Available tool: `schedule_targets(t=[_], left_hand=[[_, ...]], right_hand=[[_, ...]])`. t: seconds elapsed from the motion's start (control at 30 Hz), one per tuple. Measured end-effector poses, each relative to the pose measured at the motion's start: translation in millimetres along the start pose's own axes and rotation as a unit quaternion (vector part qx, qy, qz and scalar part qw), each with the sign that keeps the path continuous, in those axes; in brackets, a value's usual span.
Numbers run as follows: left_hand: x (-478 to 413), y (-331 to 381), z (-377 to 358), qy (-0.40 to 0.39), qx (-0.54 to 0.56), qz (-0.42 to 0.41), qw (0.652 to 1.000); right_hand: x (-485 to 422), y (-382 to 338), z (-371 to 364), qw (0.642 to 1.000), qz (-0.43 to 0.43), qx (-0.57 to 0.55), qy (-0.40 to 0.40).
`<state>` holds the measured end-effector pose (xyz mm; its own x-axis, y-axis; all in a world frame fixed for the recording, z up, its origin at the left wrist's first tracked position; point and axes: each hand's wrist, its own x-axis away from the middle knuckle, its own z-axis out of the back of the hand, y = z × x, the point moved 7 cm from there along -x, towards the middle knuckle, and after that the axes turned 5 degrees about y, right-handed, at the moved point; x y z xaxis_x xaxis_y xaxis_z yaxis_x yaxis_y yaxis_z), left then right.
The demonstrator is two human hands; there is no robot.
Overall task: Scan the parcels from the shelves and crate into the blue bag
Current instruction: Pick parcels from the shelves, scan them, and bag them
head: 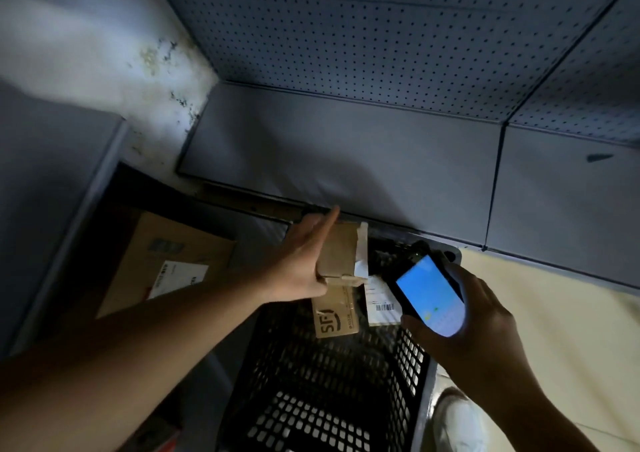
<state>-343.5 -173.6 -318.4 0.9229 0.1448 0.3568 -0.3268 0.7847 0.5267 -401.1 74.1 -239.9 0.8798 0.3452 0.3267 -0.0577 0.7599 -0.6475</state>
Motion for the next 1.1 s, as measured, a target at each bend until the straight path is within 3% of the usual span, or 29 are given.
schedule_targets(t=[0.13, 0.23, 0.43, 0.67, 1.1], left_hand=[[37.2, 47.6, 105.9, 0.072, 0.189, 0.038, 0.979], [77.9, 96.9, 181.6, 0.082, 0.245, 0.055, 0.965], [165.1, 217.0, 314.0, 0.024, 0.095, 0.030, 0.995], [248.9, 307.2, 419.7, 0.066, 0.000, 0.008, 0.998], [380.7, 355.2, 482.2, 0.190, 0.033, 0.030, 0.981]], right_hand=[[21.3, -57.6, 67.8, 0.999, 0.029, -0.028, 0.026], [50.2, -112.9, 136.4, 0.996, 0.056, -0.052, 0.038], [118.3, -208.8, 260.0, 0.991, 0.136, 0.001, 0.002], [177.6, -281.6, 353.4, 0.967, 0.231, 0.104, -0.021], [226.1, -364.1, 402.2, 0.907, 0.383, 0.170, -0.044]])
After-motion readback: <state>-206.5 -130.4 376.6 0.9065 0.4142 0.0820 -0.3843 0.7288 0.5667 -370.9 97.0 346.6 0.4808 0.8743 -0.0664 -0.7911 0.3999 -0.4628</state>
